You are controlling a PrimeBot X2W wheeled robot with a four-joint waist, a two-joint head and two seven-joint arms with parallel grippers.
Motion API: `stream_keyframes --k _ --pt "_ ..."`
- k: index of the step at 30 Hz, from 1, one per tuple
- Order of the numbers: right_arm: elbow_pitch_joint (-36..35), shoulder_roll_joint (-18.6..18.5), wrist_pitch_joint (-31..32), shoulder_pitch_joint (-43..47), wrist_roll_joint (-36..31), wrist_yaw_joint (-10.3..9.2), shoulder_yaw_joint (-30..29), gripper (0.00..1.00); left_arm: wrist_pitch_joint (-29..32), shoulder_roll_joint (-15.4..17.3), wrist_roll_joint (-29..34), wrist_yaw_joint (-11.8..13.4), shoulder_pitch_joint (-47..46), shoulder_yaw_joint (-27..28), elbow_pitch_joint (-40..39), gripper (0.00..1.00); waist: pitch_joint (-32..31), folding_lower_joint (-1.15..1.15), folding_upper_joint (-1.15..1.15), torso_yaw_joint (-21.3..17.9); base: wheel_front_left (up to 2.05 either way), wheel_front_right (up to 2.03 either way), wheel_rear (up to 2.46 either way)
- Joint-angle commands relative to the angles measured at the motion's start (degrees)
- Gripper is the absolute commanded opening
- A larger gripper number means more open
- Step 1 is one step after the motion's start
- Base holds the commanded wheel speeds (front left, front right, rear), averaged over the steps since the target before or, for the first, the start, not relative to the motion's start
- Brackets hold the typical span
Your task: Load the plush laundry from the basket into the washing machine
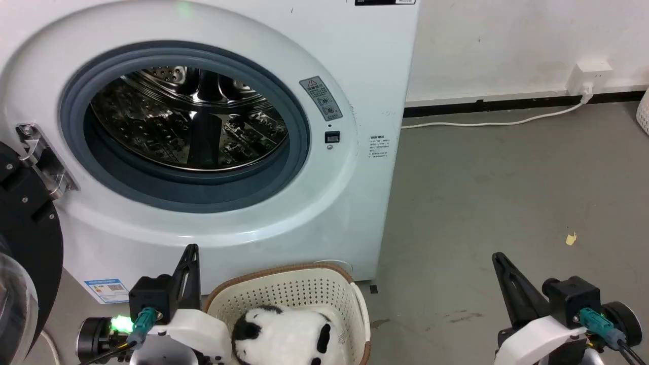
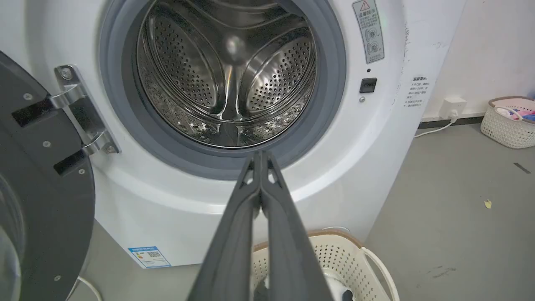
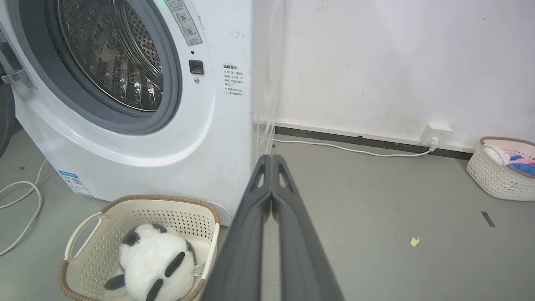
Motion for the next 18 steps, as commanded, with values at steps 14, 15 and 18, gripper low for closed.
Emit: stream_keyframes --k 14,15,18 --pt "-0.2 0.1 0.1 -0.7 -0.3 -0.05 0.0 0.00 0.0 0.0 0.1 -0.3 0.9 0.1 -0.2 0.00 0.0 0.00 0.00 0.0 0.00 0.00 0.00" --pt "-0.2 0.1 0.1 -0.7 -0.3 -0.05 0.0 0.00 0.0 0.0 0.1 -0.3 0.9 0.1 -0.2 0.00 0.0 0.00 0.00 0.0 0.00 0.00 0.00" --pt "-0.2 0.1 0.1 -0.7 -0.3 -0.05 0.0 0.00 0.0 0.0 0.1 -0.3 0.9 0.1 -0.2 0.00 0.0 0.00 0.00 0.0 0.00 0.00 0.00"
